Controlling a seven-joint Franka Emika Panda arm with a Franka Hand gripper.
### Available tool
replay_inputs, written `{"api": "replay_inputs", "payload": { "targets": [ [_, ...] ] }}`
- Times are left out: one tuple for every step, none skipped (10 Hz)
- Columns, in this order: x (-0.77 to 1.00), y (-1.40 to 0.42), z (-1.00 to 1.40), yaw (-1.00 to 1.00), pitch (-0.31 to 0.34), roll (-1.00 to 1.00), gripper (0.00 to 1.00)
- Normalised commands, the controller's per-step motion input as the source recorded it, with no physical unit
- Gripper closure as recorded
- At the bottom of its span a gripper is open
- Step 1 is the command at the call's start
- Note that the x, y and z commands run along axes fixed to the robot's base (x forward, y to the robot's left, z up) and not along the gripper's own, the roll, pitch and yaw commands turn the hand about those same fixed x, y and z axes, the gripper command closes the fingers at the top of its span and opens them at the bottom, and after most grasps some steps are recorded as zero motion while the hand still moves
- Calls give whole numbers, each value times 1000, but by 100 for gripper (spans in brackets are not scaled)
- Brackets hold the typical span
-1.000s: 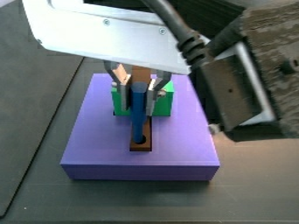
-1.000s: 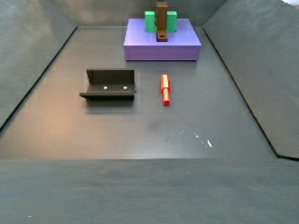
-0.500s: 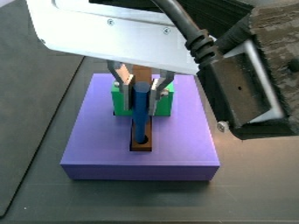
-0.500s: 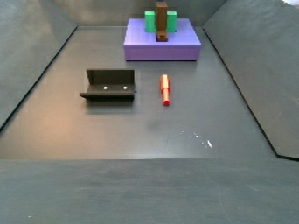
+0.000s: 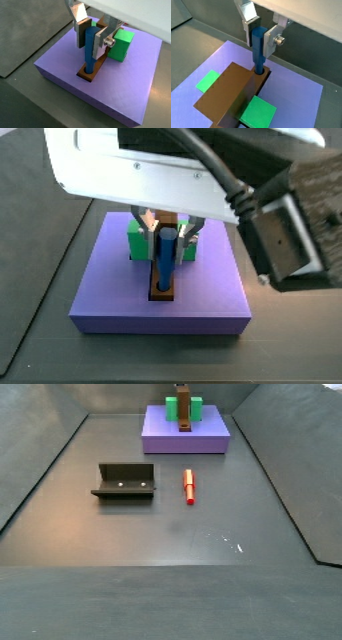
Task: Pick up the blue object. Move up. Move to above the board. Insert the blue object.
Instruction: Insert the blue object.
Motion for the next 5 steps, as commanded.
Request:
{"api": "replay_inputs", "payload": {
  "targets": [
    [0, 0, -234, 0, 0, 16, 100],
    [0, 0, -214, 0, 0, 97, 100],
    [0, 0, -280, 0, 0, 103, 100],
    [0, 0, -354, 0, 1, 104, 100],
    [0, 0, -374, 0, 0, 111, 100]
  ]
}}
